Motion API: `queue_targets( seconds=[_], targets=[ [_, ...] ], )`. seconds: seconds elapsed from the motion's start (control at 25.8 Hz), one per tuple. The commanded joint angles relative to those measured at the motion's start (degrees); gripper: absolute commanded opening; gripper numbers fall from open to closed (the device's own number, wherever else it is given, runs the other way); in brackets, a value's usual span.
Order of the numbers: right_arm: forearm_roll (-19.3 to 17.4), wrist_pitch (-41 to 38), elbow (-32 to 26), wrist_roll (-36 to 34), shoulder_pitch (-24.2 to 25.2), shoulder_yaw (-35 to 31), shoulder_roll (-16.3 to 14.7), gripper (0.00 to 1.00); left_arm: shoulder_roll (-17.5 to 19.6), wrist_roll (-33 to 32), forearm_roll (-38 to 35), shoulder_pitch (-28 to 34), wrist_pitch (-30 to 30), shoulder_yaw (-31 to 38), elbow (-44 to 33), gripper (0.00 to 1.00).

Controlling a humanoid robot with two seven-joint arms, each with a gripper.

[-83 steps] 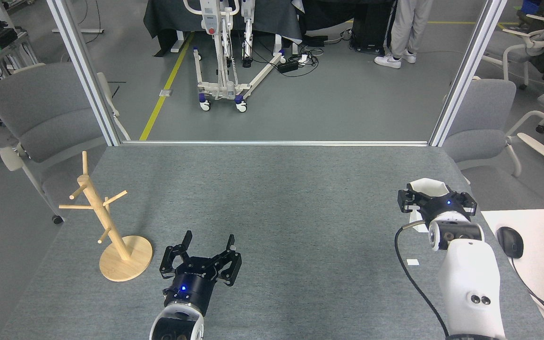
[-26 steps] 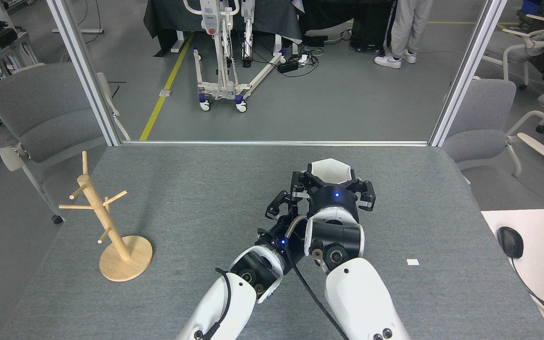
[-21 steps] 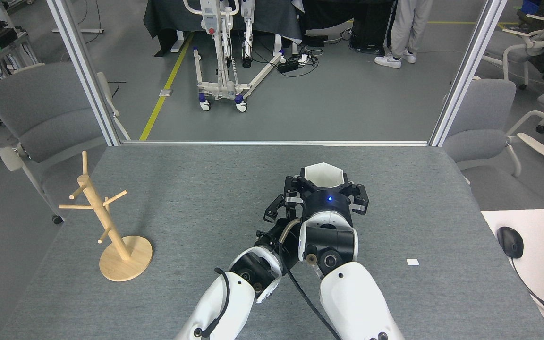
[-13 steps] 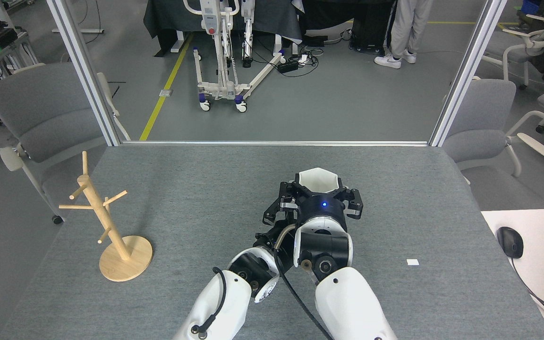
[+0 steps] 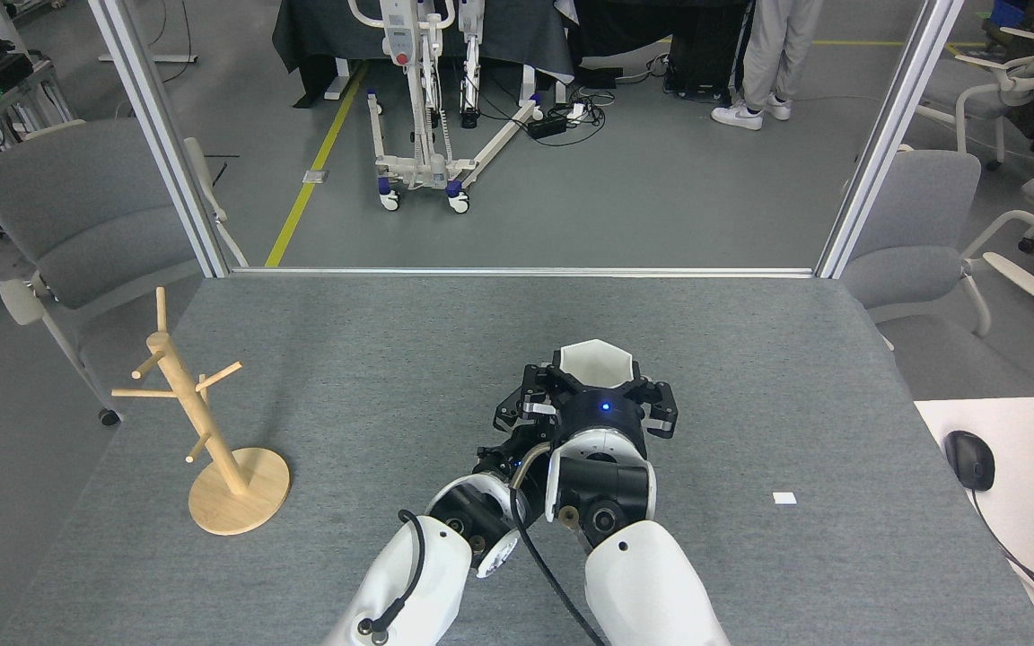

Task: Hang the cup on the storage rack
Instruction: 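Bring the cup toward the left gripper and grasp it with the left gripper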

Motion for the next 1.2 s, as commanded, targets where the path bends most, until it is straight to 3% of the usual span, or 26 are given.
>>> queue_targets(
  seconds=[0.0,0.15,0.31,0.39,0.43,0.5,0.62,0.85,1.16],
  targets=[
    [-0.1,-1.1,0.4,0.2,0.2,3.4,0.2,0.0,0.1,2.2,0.0,0.0,-8.4,0.1,-3.0,0.0],
    [-0.1,-1.2,0.7,0.3,0.5,3.3,0.7,0.02,0.0,2.2,0.0,0.1,-8.4,0.2,-3.0,0.0],
    [-0.2,-1.4,2.0,0.3,0.5,3.0,0.7,0.14,0.0,2.1,0.0,0.1,-8.3,0.2,-3.0,0.0],
    [-0.2,-1.4,2.6,0.2,0.5,2.9,0.7,0.27,0.0,2.1,0.0,0.1,-8.4,0.2,-2.9,0.0],
    [-0.2,-1.4,2.9,0.1,0.4,2.9,0.7,0.39,0.0,2.1,0.0,0.1,-8.3,0.2,-2.9,0.0],
    [-0.2,-1.4,3.2,0.1,0.4,2.8,0.7,0.74,0.0,2.1,0.0,0.1,-8.3,0.3,-2.9,0.0],
    [-0.2,-2.1,3.2,-0.2,0.4,2.7,0.7,0.95,0.0,2.1,0.1,0.1,-8.1,0.2,-2.9,0.0],
    [-1.0,-2.9,3.2,-5.5,0.4,2.5,1.0,0.99,-0.1,2.1,0.2,0.1,-7.9,0.3,-2.8,0.0],
    [-7.9,-4.3,3.3,-21.2,0.4,2.5,1.1,0.99,0.1,2.1,0.1,0.9,-7.9,0.8,-2.4,0.0]
  ],
)
